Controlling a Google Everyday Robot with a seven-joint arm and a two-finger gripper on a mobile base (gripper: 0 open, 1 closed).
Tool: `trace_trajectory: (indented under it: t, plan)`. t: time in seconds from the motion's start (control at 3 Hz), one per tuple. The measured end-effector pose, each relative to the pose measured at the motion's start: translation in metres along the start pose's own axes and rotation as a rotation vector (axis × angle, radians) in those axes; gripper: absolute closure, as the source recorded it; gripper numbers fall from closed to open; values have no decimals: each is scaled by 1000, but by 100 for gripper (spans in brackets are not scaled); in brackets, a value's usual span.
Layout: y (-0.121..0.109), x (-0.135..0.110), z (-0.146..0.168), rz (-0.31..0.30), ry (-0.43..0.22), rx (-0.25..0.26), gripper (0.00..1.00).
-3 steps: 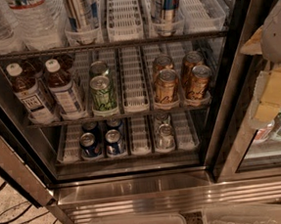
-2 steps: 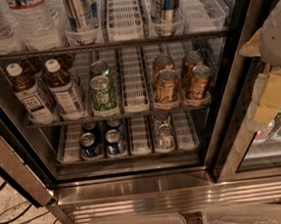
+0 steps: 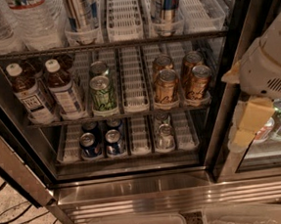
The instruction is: Pick blue plastic bottle from middle shelf of fridge
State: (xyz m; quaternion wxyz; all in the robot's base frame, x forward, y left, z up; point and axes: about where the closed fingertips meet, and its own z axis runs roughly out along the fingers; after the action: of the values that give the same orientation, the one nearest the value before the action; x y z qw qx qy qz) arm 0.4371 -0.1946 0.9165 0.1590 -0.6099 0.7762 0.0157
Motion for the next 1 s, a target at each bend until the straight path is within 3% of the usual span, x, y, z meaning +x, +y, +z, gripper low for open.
trace_trajectory:
  t: [0.33,0.67,1.0]
  plan:
    - [16,-6,43,-5,-85,-72,0]
    - [36,-19,76,-26,-248,-115,0]
    - [56,-38,101,-42,-449,-96,0]
